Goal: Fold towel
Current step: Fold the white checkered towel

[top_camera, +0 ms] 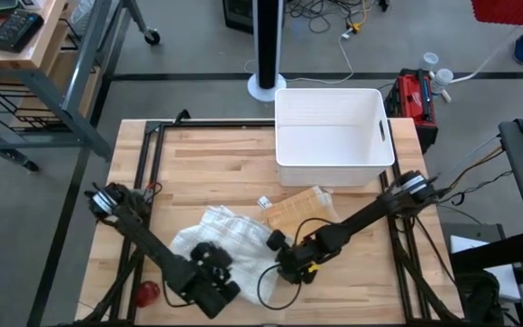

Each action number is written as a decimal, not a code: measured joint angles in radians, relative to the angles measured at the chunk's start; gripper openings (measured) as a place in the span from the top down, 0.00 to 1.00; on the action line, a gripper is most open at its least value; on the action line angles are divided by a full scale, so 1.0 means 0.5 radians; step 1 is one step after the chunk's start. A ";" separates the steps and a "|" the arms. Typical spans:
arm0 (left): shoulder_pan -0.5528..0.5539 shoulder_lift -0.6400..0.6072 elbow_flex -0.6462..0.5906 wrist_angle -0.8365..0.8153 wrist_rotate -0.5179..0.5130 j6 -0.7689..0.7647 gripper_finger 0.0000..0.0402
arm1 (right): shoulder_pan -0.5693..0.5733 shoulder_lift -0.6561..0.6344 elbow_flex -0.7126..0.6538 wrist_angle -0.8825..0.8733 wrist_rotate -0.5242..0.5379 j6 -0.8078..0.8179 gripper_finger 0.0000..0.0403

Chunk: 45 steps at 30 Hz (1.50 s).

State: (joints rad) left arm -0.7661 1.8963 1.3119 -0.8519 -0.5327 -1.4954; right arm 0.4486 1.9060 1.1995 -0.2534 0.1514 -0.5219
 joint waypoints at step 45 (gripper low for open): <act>-0.450 -0.040 -0.624 1.427 -1.632 -0.385 0.81 | -0.571 0.638 1.792 -1.283 -0.901 0.162 0.99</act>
State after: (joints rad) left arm -0.9911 1.8765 1.0001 -0.1383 -1.3490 -1.6878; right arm 0.1631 2.2250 2.0954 -0.8950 -0.2991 -0.4406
